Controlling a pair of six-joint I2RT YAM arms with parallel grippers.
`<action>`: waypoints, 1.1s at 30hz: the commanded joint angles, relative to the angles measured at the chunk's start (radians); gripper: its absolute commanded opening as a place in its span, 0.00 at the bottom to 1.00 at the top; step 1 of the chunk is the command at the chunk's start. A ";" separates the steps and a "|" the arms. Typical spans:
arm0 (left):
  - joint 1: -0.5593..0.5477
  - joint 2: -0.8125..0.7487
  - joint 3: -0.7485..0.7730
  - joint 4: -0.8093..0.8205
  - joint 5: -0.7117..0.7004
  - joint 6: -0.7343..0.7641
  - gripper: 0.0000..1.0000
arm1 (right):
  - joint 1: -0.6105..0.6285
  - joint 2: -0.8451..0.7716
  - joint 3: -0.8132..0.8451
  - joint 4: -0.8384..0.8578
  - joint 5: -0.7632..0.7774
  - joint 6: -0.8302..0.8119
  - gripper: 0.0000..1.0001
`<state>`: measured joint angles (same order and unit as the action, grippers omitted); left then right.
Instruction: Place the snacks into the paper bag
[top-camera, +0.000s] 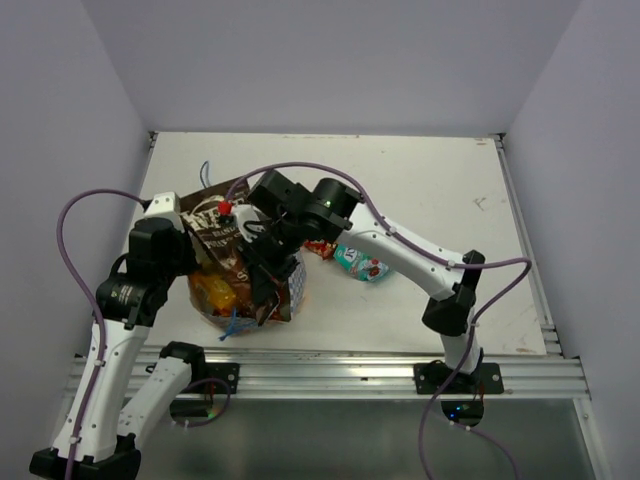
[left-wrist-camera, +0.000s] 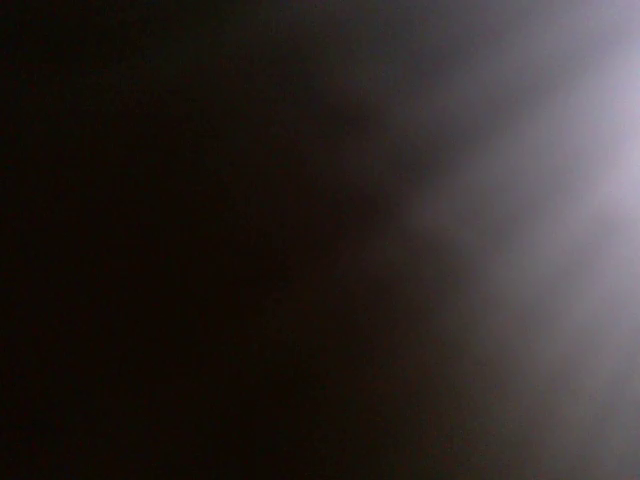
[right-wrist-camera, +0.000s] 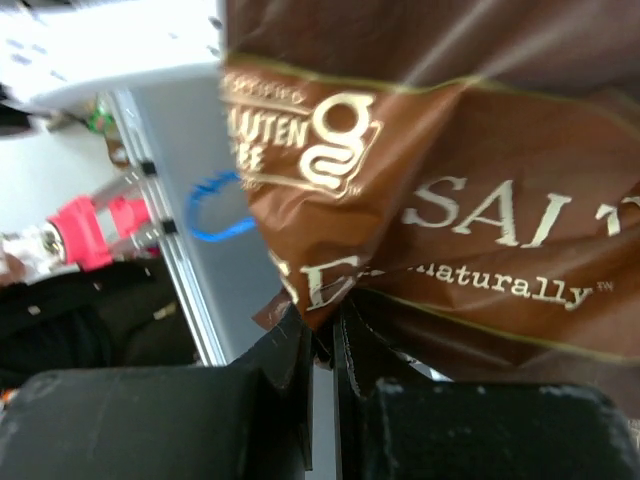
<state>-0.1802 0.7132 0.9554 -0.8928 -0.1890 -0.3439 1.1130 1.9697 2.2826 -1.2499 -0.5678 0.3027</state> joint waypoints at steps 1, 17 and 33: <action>-0.004 0.005 0.020 0.060 0.011 0.016 0.00 | 0.019 -0.020 -0.127 -0.062 -0.014 -0.051 0.00; -0.005 -0.026 0.028 0.032 0.000 0.020 0.00 | -0.084 0.229 0.292 0.057 0.094 0.102 0.00; -0.004 -0.027 0.032 0.035 -0.001 0.020 0.00 | -0.025 0.384 0.125 -0.258 0.359 -0.050 0.00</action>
<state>-0.1802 0.6956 0.9558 -0.9379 -0.1864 -0.3374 1.0603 2.3260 2.5324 -1.2434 -0.3790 0.3313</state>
